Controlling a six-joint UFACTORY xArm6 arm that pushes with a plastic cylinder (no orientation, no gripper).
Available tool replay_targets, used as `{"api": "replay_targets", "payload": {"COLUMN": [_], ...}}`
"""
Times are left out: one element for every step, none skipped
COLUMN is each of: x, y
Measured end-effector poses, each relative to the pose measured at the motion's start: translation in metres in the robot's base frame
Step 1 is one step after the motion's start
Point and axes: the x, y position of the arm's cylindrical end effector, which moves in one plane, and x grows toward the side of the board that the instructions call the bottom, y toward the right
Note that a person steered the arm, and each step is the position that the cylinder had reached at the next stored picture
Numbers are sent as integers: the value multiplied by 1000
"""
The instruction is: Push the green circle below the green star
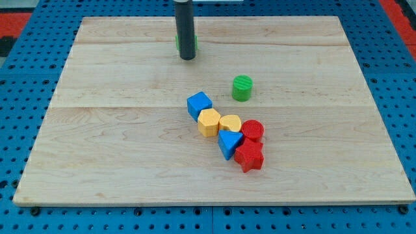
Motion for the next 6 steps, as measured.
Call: {"api": "replay_targets", "payload": {"x": [-35, -70, -23, 37, 93, 78], "y": [-6, 17, 65, 154, 149, 60]}}
